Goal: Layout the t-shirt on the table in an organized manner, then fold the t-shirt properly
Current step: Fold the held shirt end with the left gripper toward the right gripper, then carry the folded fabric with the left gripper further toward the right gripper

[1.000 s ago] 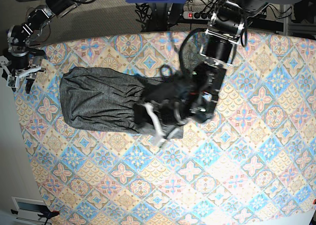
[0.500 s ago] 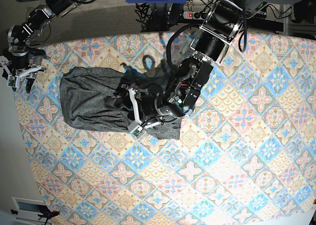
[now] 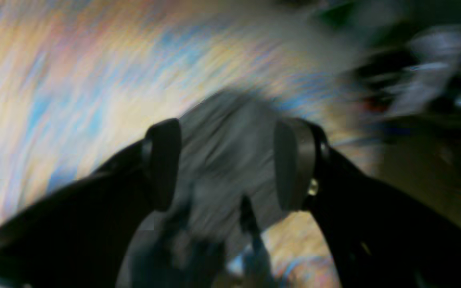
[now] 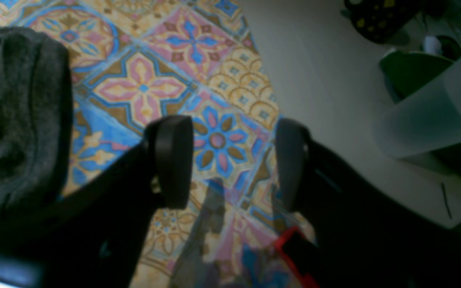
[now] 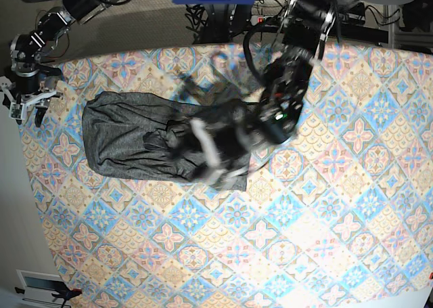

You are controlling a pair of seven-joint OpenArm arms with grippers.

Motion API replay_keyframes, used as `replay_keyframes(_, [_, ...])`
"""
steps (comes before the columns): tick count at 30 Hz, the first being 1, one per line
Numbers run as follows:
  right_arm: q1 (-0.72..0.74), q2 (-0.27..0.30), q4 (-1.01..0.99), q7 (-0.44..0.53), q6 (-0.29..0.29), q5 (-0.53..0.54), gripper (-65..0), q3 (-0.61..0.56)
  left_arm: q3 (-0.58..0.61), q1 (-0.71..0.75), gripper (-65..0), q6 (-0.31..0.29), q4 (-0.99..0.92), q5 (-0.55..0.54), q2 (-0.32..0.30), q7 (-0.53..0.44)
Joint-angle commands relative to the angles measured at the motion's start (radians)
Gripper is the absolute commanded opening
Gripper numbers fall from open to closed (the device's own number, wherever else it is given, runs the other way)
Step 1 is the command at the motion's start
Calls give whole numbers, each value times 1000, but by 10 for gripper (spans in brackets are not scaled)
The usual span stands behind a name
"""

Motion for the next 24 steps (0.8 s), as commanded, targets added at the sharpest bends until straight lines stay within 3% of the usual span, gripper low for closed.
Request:
replay_keyframes(1, [8, 17, 15, 29, -5, 19, -337, 2, -40, 10, -289, -10, 23, -30, 3, -31])
replay_keyframes(4, [8, 17, 12, 29, -5, 19, -337, 2, -153, 69, -322, -10, 23, -30, 3, -88])
replay_keyframes(7, [8, 17, 12, 29, -5, 17, -337, 2, -242, 108, -410, -10, 23, -30, 3, -108])
replay_keyframes(11, [8, 17, 12, 29, -5, 17, -337, 2, -251, 105, -520, -10, 1, -27, 11, -108])
replay_keyframes(18, [8, 17, 12, 29, -5, 17, -337, 2, -255, 88, -587, -9, -69, -29, 32, -165])
replay_keyframes(24, [8, 17, 4, 29, -5, 17, -337, 2, -258, 88, -619, 139, -68, -29, 31, -251])
